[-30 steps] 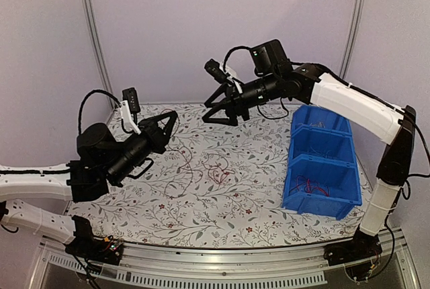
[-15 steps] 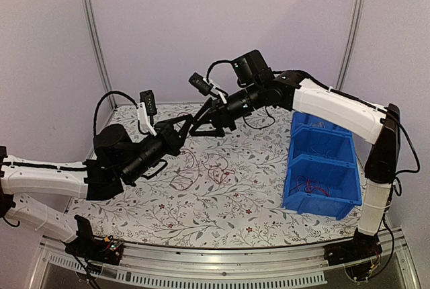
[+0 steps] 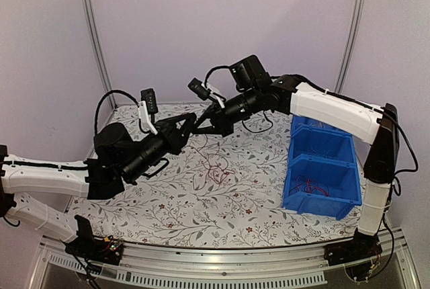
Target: Untangle the cables
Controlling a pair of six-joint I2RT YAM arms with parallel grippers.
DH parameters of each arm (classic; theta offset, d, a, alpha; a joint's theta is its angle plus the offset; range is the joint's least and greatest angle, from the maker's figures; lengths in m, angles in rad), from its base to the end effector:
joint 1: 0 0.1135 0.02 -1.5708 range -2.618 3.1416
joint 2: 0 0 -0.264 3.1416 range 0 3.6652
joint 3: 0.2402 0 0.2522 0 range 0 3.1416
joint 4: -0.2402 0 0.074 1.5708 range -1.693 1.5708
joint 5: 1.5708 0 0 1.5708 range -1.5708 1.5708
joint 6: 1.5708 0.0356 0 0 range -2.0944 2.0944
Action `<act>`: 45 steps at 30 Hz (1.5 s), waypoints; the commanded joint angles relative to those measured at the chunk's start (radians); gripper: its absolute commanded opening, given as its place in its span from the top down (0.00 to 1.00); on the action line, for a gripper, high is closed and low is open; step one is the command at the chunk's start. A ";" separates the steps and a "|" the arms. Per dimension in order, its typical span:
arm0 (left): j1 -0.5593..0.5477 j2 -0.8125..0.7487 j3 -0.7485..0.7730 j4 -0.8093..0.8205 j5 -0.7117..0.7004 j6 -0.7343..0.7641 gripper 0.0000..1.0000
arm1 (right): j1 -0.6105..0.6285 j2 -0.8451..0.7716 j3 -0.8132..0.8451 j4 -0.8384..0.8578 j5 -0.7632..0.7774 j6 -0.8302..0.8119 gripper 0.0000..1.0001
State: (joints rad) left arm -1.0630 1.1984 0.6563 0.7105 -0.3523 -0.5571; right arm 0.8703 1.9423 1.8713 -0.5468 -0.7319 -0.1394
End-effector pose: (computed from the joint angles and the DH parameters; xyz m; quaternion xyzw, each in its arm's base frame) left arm 0.1423 -0.2305 0.3024 0.0293 0.6484 -0.4669 0.6005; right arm 0.2695 0.3566 0.3438 -0.5450 0.6469 0.4500 0.2864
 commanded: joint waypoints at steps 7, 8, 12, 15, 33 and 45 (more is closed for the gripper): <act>0.094 0.096 -0.021 0.035 -0.069 0.044 0.42 | -0.003 -0.274 -0.160 -0.052 0.092 -0.197 1.00; 0.112 0.119 -0.027 0.040 -0.056 0.031 0.41 | -0.005 -0.305 -0.167 -0.064 0.105 -0.216 1.00; 0.155 0.222 -0.035 0.046 -0.015 0.003 0.41 | -0.062 -0.425 -0.219 -0.101 0.136 -0.282 1.00; 0.175 0.276 -0.042 0.033 0.009 -0.013 0.41 | -0.168 -0.515 -0.264 -0.103 0.111 -0.293 1.00; 0.182 0.179 -0.105 -0.137 -0.011 -0.078 0.43 | -0.467 -0.959 -0.564 -0.290 0.337 -0.491 1.00; 0.182 0.193 -0.087 -0.153 -0.005 -0.102 0.44 | -0.500 -1.174 -0.837 -0.457 0.606 -0.580 1.00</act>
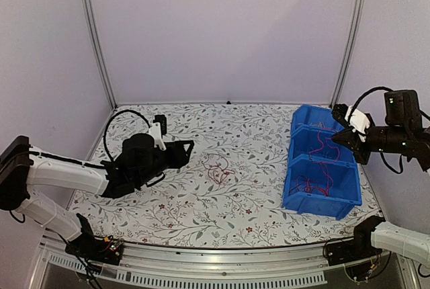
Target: Untangle the cables
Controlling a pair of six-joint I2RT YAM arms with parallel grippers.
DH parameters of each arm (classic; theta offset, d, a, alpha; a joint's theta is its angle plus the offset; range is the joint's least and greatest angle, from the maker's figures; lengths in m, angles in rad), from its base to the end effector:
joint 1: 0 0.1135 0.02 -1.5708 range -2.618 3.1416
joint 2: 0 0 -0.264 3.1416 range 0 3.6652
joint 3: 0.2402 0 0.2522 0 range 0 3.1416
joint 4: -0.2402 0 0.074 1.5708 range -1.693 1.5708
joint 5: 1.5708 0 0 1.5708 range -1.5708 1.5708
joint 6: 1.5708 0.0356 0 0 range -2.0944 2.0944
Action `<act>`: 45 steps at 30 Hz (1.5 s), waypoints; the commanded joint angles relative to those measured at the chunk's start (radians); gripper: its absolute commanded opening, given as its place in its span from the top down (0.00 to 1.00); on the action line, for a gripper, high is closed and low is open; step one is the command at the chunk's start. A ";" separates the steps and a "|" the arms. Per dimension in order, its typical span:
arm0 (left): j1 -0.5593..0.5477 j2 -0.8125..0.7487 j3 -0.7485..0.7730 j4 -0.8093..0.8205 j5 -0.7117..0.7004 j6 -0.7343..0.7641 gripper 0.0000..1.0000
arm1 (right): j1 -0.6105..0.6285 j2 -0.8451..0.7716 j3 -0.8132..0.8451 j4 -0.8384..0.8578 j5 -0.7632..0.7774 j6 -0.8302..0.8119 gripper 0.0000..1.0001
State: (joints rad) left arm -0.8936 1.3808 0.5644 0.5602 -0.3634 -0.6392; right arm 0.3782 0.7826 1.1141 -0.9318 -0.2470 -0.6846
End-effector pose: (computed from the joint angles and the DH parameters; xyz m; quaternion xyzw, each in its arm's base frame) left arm 0.1887 -0.2145 0.2082 -0.0107 0.7863 -0.3137 0.5321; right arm 0.1217 0.0577 0.3748 -0.4944 0.7277 0.0371 0.4741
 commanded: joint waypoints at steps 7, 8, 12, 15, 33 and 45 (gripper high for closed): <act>0.013 0.047 0.004 0.020 0.036 -0.045 0.45 | -0.008 -0.013 -0.260 -0.081 0.169 -0.083 1.00; 0.011 0.047 0.002 0.022 0.039 -0.046 0.45 | -0.008 -0.004 -0.272 -0.079 0.167 -0.083 1.00; 0.011 0.045 -0.004 0.030 0.045 -0.045 0.44 | -0.008 0.051 -0.307 -0.062 0.158 -0.071 1.00; 0.011 0.044 -0.008 0.033 0.055 -0.042 0.45 | -0.010 0.107 -0.327 -0.045 0.159 -0.063 0.96; 0.012 0.094 -0.008 0.041 0.137 0.023 0.44 | -0.016 0.093 -0.190 -0.172 0.240 -0.166 0.26; 0.013 0.248 0.122 -0.087 0.257 -0.062 0.52 | -0.013 0.389 0.073 0.018 -0.071 -0.123 0.31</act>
State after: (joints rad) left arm -0.8928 1.5745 0.6193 0.5228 -0.1459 -0.6659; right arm 0.3653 1.0664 1.1618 -1.0275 -0.1089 -0.8646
